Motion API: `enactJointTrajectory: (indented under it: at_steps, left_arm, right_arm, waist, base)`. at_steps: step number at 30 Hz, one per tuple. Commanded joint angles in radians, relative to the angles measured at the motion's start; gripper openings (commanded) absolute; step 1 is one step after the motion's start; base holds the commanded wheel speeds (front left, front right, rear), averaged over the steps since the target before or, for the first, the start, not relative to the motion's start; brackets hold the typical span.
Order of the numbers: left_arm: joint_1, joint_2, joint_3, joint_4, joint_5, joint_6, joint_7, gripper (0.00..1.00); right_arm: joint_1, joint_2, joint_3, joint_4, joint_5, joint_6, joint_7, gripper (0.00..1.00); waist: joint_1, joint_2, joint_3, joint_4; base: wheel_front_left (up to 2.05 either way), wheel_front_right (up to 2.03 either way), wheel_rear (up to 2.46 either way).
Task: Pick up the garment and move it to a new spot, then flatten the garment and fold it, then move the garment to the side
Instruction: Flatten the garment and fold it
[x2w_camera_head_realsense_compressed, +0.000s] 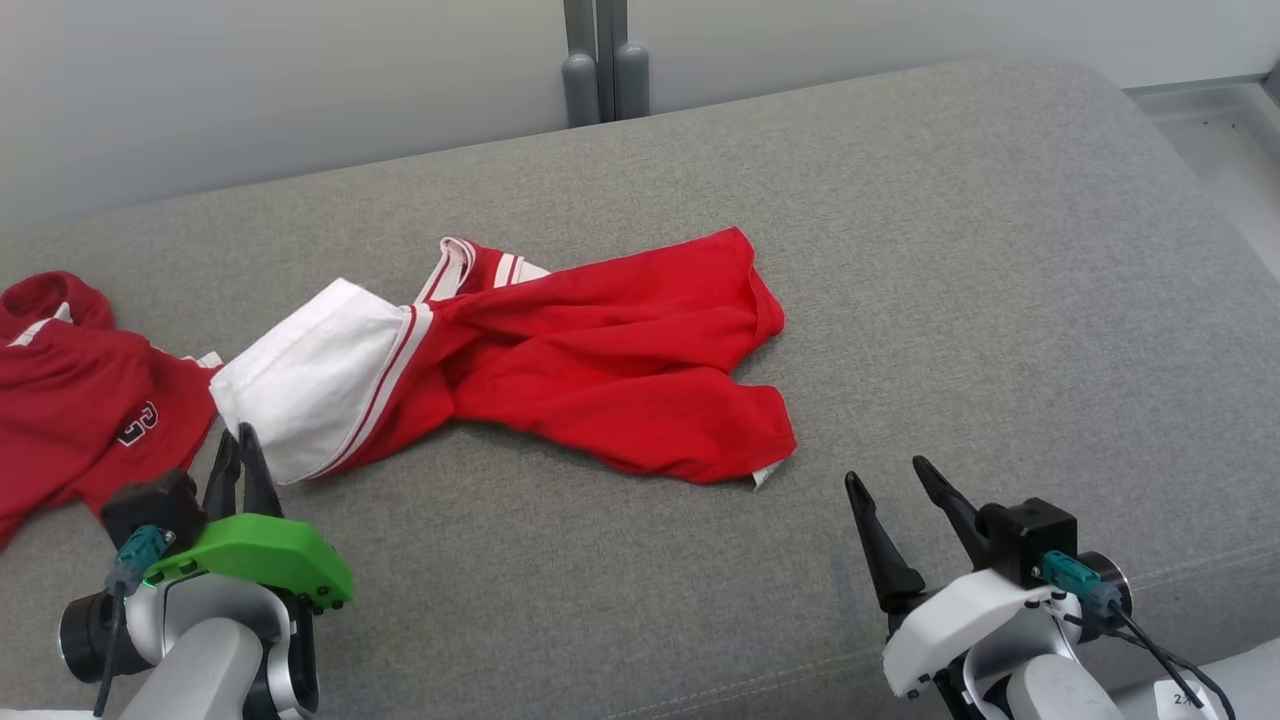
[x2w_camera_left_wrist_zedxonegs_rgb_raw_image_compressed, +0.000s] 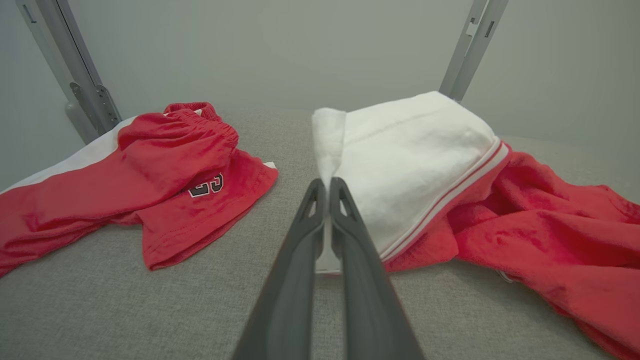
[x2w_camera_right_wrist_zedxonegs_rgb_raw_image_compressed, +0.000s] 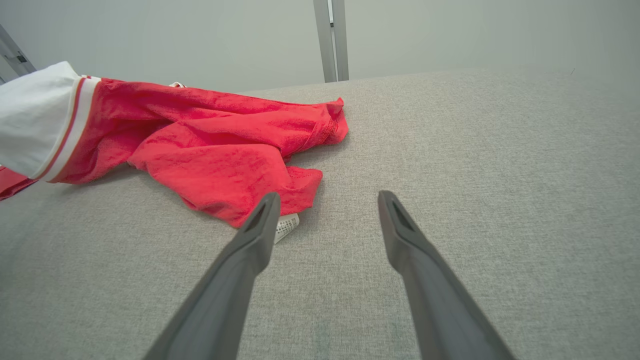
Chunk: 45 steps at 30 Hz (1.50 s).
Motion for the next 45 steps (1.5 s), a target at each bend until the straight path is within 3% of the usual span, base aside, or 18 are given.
enactJointTrajectory:
  at_steps: [1,8,13,25,32,35,45]
  left_arm:
    - [0.019,-0.003,0.01,-0.007,-0.006,0.007,-0.005,1.0]
    - [0.058,-0.017,0.031,-0.033,-0.001,0.009,-0.01,1.0]
    - [0.119,-0.037,0.078,-0.121,0.04,-0.026,-0.008,1.0]
    - [0.376,-0.26,0.349,-0.369,0.289,-0.197,-0.008,1.0]
    - [0.467,-0.335,0.456,-0.442,0.456,-0.256,-0.008,1.0]
    - [0.489,-0.342,0.479,-0.462,0.489,-0.258,-0.008,1.0]
    - [0.522,-0.344,0.466,-0.471,0.448,-0.215,-0.008,1.0]
  right_arm:
    - [0.007,-0.002,0.0,-0.003,-0.005,0.0,0.004,1.0]
    - [0.024,-0.002,-0.006,-0.002,-0.005,0.0,0.008,1.0]
    - [0.038,-0.002,-0.018,-0.009,-0.007,0.0,0.014,1.0]
    - [0.093,-0.002,-0.076,-0.027,0.011,0.0,0.016,1.0]
    - [0.132,-0.002,-0.13,-0.018,0.067,0.0,0.004,1.0]
    - [0.145,-0.002,-0.15,-0.008,0.076,0.0,-0.002,1.0]
    - [0.156,-0.002,-0.17,0.001,0.073,0.0,0.005,1.0]
  waist:
    - [0.0,0.0,-0.005,0.001]
    - [0.0,0.0,-0.029,0.006]
    - [0.0,0.0,-0.052,0.025]
    - [0.0,0.0,-0.107,0.096]
    - [0.0,0.0,-0.131,0.133]
    - [0.0,0.0,-0.134,0.145]
    - [0.0,0.0,-0.134,0.157]
  base:
    - [0.0,0.0,0.0]
    - [0.0,0.0,0.0]
    - [0.0,0.0,0.0]
    - [0.0,0.0,0.0]
    - [0.0,0.0,0.0]
    - [0.0,0.0,0.0]
    - [0.0,0.0,0.0]
